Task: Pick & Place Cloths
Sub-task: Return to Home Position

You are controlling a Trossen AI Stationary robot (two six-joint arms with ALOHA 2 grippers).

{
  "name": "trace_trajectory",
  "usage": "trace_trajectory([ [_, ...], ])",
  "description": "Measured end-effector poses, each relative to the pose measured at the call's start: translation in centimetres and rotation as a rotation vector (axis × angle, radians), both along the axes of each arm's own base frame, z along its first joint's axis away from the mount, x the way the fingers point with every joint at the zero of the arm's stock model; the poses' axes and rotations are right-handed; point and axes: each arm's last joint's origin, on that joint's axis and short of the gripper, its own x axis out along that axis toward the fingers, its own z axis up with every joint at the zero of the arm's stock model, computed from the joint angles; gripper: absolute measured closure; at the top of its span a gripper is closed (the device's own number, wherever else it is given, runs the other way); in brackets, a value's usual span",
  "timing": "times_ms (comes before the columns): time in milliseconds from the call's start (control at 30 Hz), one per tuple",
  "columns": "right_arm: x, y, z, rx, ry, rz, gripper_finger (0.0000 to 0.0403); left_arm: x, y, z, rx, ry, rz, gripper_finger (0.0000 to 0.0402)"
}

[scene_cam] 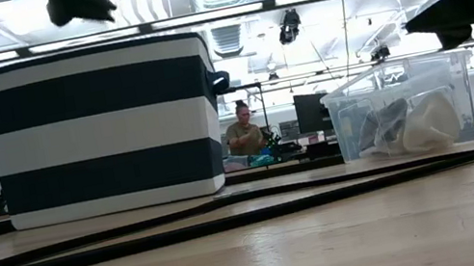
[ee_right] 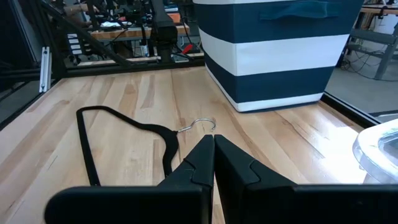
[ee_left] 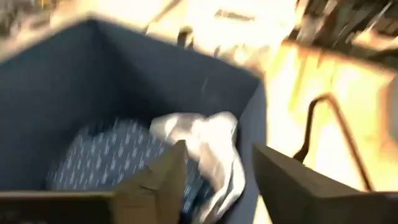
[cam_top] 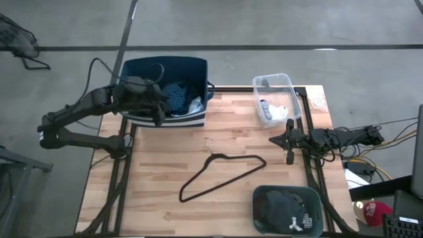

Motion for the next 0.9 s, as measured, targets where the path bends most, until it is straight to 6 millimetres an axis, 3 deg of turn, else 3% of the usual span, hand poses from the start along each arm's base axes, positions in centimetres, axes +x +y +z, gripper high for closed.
trace_trajectory([
  [167,0.0,0.0,0.0,0.0,0.0,0.0,0.0394,-1.2,-0.9,0.8,0.043,-0.112,-0.064,0.0326],
  [267,0.0,0.0,0.0,0.0,0.0,0.0,0.0394,-1.8,-1.9,0.3,0.019,-0.211,-0.171,0.0388],
  [367,0.0,0.0,0.0,0.0,0.0,0.0,0.0394,-2.4,-2.9,-1.1,0.005,-0.3,-0.303,0.0389],
  [600,0.0,0.0,0.0,0.0,0.0,0.0,0.0394,-3.5,-4.8,-6.2,0.005,-0.422,-0.381,0.0396],
  [900,0.0,0.0,0.0,0.0,0.0,0.0,0.0394,-3.1,-7.5,-11.6,0.097,-0.326,-0.48,0.0398],
])
